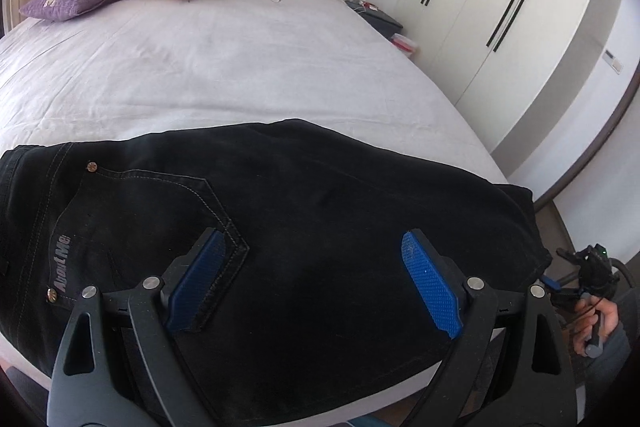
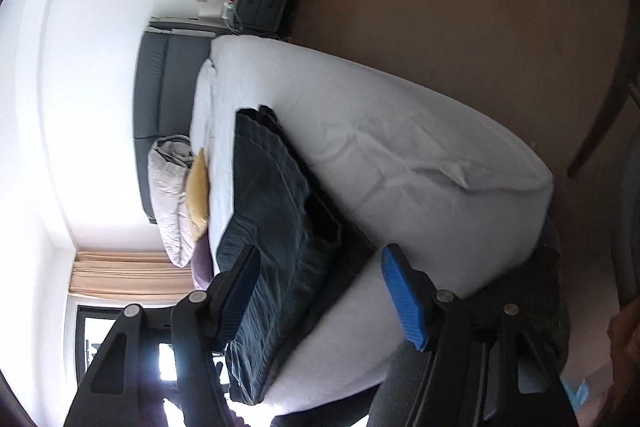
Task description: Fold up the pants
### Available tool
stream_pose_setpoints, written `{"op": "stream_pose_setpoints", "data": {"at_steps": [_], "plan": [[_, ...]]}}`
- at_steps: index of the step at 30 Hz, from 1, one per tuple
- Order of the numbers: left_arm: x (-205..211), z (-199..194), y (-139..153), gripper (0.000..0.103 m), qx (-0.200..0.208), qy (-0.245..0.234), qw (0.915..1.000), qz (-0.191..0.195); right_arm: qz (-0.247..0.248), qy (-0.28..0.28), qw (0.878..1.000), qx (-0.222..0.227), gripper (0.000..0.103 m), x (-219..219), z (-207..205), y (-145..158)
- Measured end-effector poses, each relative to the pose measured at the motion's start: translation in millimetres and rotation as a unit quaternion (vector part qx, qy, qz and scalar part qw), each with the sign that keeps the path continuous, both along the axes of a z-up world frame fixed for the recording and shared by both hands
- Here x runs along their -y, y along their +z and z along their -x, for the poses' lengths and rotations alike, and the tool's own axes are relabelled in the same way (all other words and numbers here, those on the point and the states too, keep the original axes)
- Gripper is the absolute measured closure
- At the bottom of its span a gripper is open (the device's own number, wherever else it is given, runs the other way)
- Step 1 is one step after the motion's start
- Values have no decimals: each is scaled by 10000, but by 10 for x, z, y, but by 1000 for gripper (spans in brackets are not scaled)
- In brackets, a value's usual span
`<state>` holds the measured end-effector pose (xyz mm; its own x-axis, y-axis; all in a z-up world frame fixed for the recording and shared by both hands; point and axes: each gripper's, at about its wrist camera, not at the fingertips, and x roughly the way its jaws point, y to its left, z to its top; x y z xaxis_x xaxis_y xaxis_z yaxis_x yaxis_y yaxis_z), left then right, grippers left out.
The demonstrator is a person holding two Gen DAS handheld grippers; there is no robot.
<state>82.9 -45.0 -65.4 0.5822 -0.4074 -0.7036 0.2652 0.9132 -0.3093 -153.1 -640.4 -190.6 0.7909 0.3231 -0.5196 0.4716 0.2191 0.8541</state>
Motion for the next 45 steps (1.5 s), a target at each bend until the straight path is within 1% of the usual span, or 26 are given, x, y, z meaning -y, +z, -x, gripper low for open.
{"op": "stream_pose_setpoints", "data": {"at_steps": [3,8,11,15,17,21,22,23,25,30,34,35,36,37,38,40,43,45], "plan": [[29,16,-9,12,-19,-19,10000,49,-75,118,9999,-57,37,-69,-21,-8],[94,17,-83,12,-97,-111,9998,125,-373,99,9991,175,37,-131,-102,-39],[96,14,-109,12,-113,-114,9997,165,-383,182,9989,203,37,-207,-207,-38],[66,15,-119,12,-128,-84,9996,218,-723,-71,9961,494,37,-187,-156,-134],[53,12,-123,12,-129,-80,9996,223,-768,-137,9947,676,38,-169,-108,-146],[45,16,-132,12,-148,-76,9996,229,-829,-612,9878,1169,39,-68,84,-172],[50,17,-137,12,-162,-78,9996,225,-882,-709,9866,1177,40,-49,114,-205],[54,15,-149,12,-180,-81,9995,228,-931,-721,9865,1143,44,-39,122,-251],[65,10,-172,12,-208,-91,9995,240,-910,-606,9878,1111,47,-52,96,-272],[109,11,-190,12,-216,-201,9994,205,-870,-121,9863,1398,47,-152,-59,-209],[120,12,-193,12,-218,-230,9993,200,-879,-44,9806,1750,47,-166,-132,-170],[122,11,-196,12,-220,-234,9993,198,-880,-57,9800,1782,47,-163,-143,-174],[121,14,-203,12,-221,-242,9993,198,-867,-85,9810,1736,47,-152,-152,-180],[122,14,-207,12,-227,-245,9992,202,-840,-108,9842,1557,47,-144,-170,-202],[124,14,-211,12,-234,-249,9992,201,-849,-140,9870,1360,50,-137,-184,-242],[137,18,-216,12,-242,-258,9992,200,-894,-226,9877,1267,59,-120,-177,-273],[142,19,-226,12,-252,-274,9991,205,-869,-320,9883,1215,60,-118,-166,-260],[140,17,-240,12,-266,-283,9990,206,-794,-294,9901,1119,64,-129,-188,-221]]}}
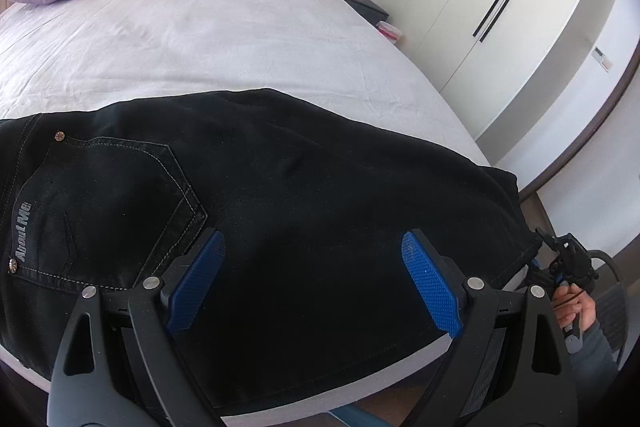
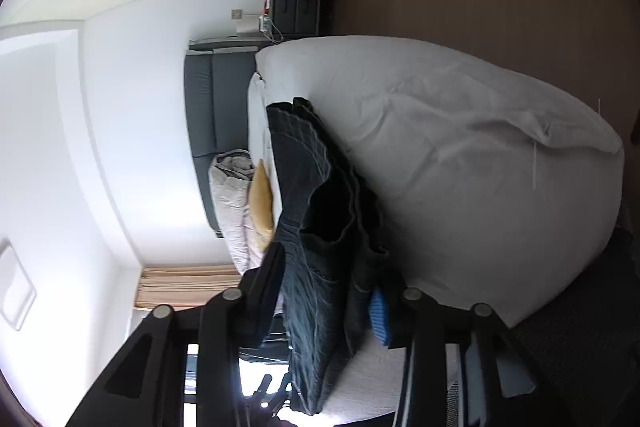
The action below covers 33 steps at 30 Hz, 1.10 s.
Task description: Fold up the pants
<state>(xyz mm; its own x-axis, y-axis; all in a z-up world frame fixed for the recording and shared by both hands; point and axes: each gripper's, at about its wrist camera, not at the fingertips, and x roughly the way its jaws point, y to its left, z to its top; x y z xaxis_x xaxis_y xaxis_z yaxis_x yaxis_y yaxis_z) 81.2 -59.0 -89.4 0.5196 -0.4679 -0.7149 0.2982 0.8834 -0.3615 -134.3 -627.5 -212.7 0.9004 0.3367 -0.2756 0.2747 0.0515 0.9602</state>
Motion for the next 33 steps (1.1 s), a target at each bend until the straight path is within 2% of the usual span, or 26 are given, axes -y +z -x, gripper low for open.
{"op": "stream_pose_setpoints", "data": {"at_steps": [3,6,7,10,18,21,23,26,33], "plan": [[18,1,-6,12,-2,-28,10000,2,99,3,9999,-37,65,-26,-64,78],[51,-6,-30,12,-15,-68,10000,-28,356,25,9991,-241,81,-42,-118,118],[74,-25,-48,12,-34,-76,10000,-50,411,6,9982,-427,91,-43,-135,101],[149,-118,-168,12,-150,-111,9997,-165,421,-105,9974,-574,96,-40,-158,40],[534,-391,-342,12,-234,-371,9987,-266,1101,-212,9902,-830,96,-118,-252,309],[683,-428,-321,12,-182,-491,9986,-78,1263,-247,9872,-944,97,-147,-287,358],[825,-413,-280,12,-59,-738,9972,72,1250,-261,9870,-979,97,-149,-296,354],[1067,-430,-403,12,-1,-977,9939,-511,1194,-305,9872,-1011,97,-152,-252,311],[1040,-508,-475,12,-55,-908,9953,-329,1494,-351,9814,-1153,97,-211,-289,424]]}}
